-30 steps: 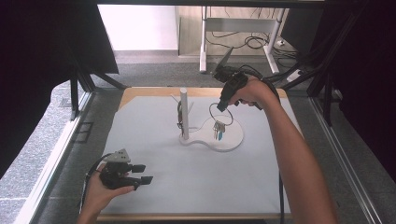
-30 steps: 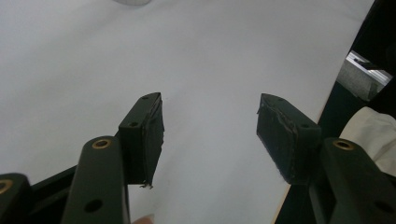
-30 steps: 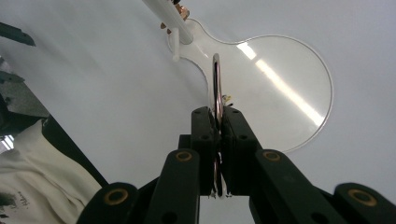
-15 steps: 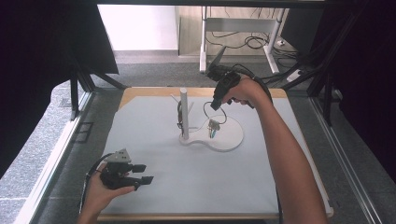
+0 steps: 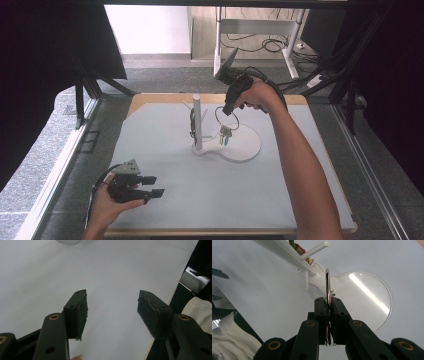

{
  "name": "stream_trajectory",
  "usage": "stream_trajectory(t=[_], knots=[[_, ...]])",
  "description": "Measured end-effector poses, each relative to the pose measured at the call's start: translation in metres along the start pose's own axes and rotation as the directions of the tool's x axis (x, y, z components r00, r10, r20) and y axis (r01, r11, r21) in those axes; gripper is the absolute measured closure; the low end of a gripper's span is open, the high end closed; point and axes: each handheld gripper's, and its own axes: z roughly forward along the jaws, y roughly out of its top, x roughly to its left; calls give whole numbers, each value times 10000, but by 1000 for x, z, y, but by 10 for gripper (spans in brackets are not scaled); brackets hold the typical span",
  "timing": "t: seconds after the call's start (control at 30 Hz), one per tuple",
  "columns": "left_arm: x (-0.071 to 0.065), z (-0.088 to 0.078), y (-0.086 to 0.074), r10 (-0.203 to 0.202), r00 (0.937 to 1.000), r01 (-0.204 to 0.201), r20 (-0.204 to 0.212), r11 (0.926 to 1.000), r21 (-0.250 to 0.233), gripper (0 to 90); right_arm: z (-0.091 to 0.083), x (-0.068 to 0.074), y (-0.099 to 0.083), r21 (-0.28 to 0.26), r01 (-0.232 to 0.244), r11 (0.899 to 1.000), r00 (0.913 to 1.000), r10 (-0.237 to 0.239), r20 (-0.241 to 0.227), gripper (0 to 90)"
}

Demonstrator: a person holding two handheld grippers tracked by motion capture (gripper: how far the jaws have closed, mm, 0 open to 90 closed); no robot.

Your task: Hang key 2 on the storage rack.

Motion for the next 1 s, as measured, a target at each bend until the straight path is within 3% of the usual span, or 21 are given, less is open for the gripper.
stream_trajectory(t=[1.0], knots=[[1, 2, 0, 78, 10000, -78, -14, 10000, 54, 415, 25, -9, 27, -162, -105, 9998, 9999, 104, -86, 839]])
